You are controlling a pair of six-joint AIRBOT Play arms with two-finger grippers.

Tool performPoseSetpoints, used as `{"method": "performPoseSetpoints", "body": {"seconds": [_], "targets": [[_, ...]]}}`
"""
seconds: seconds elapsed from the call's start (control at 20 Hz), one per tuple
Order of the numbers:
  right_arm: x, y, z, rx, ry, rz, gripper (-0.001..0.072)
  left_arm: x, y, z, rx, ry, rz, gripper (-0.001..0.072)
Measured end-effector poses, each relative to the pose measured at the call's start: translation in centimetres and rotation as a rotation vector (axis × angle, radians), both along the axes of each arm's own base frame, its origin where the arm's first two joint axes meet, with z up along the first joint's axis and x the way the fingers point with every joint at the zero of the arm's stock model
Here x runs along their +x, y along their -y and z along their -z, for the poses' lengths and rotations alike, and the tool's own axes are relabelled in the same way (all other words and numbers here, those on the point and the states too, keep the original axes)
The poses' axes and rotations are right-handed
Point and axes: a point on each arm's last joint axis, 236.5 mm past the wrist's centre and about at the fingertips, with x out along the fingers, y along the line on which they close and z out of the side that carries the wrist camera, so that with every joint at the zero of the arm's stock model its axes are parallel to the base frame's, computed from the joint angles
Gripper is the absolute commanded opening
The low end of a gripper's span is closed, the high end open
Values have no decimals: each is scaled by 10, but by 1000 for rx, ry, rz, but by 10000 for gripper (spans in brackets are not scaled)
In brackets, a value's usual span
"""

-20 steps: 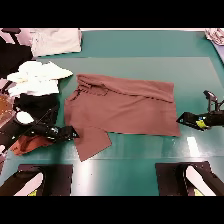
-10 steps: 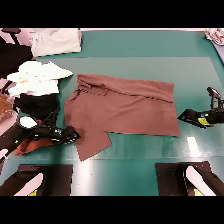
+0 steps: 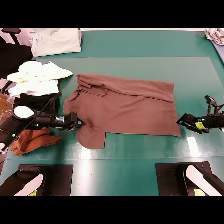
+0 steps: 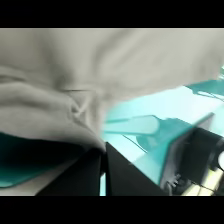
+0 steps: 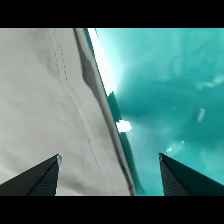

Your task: Fold the shirts.

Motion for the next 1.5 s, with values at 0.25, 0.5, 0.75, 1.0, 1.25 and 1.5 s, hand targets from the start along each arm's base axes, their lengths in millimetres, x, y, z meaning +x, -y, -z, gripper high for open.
{"method": "performPoseSetpoints", "body": {"seconds": [0.25,0.5,0.75,1.0,1.25,1.5], "targets": [[-3,-14,17,124,-62,5,684,-2,8,-31,-38,18,41,31],[-11,-43,31,175,-142,-99,75,-5,10,-54,-63,48,30,31],[14,-47,-4,106,-51,-210,13,-15,15,-76,-103,56,38,30],[38,-10,-67,-6,53,-133,13,-35,16,-119,-154,115,5,30],[30,1,-100,-47,97,-62,11,-76,5,-149,-146,141,-75,30],[24,0,-138,-105,229,-6,11,-81,-5,-166,-165,178,-191,30]]}}
